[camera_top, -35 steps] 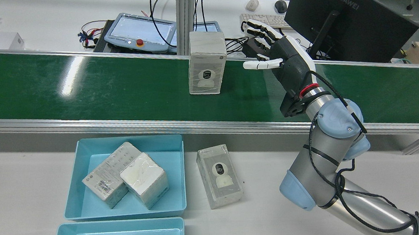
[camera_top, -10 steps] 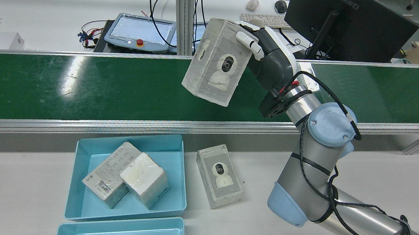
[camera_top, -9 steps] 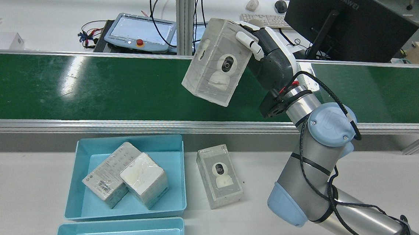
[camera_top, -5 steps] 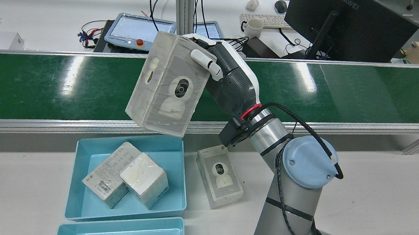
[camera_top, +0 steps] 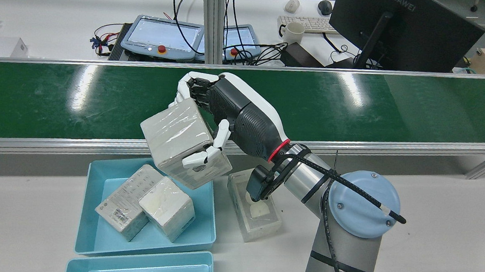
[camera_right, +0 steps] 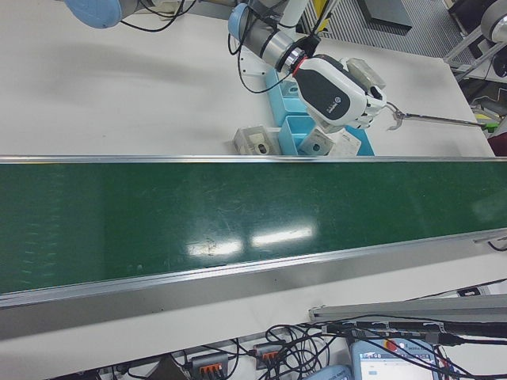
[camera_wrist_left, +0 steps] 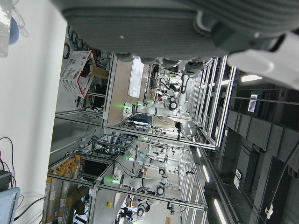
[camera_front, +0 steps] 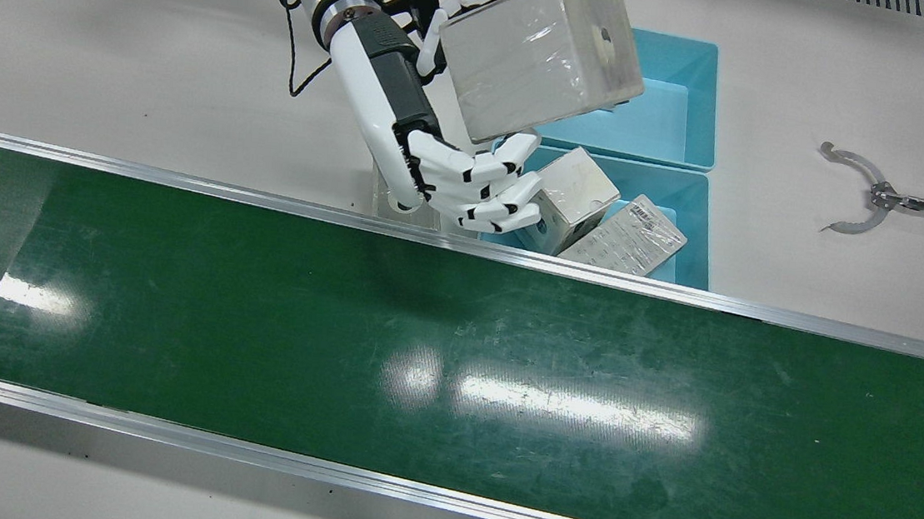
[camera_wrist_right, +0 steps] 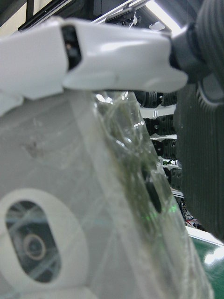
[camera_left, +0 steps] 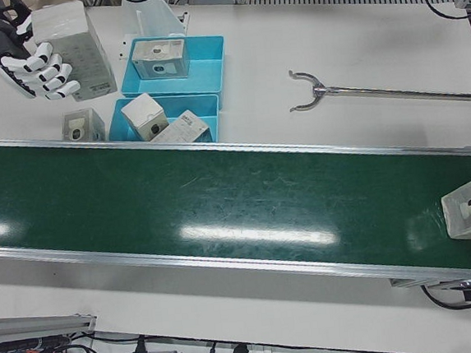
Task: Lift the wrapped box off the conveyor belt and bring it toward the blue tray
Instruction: 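Carry the held box with the right hand toward the blue tray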
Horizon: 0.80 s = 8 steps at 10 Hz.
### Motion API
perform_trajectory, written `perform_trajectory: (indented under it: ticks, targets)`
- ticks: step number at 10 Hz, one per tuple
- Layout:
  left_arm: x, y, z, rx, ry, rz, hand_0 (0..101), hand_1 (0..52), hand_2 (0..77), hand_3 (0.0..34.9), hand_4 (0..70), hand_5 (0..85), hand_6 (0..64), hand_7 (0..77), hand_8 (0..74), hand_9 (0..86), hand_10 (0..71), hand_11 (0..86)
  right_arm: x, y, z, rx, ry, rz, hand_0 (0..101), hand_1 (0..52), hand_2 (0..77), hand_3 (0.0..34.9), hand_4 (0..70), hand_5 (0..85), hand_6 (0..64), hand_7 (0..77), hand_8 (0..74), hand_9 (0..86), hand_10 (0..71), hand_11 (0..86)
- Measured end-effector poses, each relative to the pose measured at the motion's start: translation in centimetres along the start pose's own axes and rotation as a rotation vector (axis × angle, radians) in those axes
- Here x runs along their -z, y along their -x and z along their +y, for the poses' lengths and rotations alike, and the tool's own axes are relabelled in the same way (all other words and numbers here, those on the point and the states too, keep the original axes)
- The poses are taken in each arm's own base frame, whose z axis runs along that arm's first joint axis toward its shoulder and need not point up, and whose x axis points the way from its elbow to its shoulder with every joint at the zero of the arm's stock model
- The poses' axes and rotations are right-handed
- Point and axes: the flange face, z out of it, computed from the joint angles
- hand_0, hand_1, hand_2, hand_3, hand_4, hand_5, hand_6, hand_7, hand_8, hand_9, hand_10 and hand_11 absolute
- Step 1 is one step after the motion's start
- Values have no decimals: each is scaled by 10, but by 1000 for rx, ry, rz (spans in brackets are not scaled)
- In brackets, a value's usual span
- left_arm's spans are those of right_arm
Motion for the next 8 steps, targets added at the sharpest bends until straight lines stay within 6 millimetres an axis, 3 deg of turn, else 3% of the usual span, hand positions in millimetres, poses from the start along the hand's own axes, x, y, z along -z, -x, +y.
perform_trajectory:
  ticks: [1, 2, 3, 7, 8]
  targets:
    - [0, 0, 0, 0, 0, 0, 0, 0, 5, 0, 0, 5, 0, 5, 5, 5, 5, 0, 0, 2, 2, 13, 3, 20, 490, 11, 311, 0, 333, 654, 393, 551, 365, 507, 224, 344]
    - [0, 0, 0, 0, 0, 0, 0, 0, 11, 0, 0, 5, 0, 5, 0, 5, 0, 0, -2, 3, 12, 10, 19, 26, 519, 5, 344, 6, 355, 698, 371, 633, 333, 475, 207, 316]
    - [0, 0, 0, 0, 0, 0, 0, 0, 11, 0, 0, 5, 0, 5, 5, 0, 5, 0, -3, -5, 24, -3, 37, 36, 519, 5, 344, 6, 355, 698, 371, 633, 333, 475, 207, 316]
    - [0, 0, 0, 0, 0, 0, 0, 0, 11, 0, 0, 5, 0, 5, 5, 5, 5, 0, 11, -76, 62, -96, 66, 109, 495, 0, 349, 19, 360, 698, 371, 633, 305, 442, 196, 295]
    - [0, 0, 0, 0, 0, 0, 0, 0, 11, 0, 0, 5, 0, 5, 5, 5, 5, 0, 18, -92, 73, -123, 72, 120, 494, 0, 349, 5, 360, 698, 371, 638, 284, 420, 191, 284]
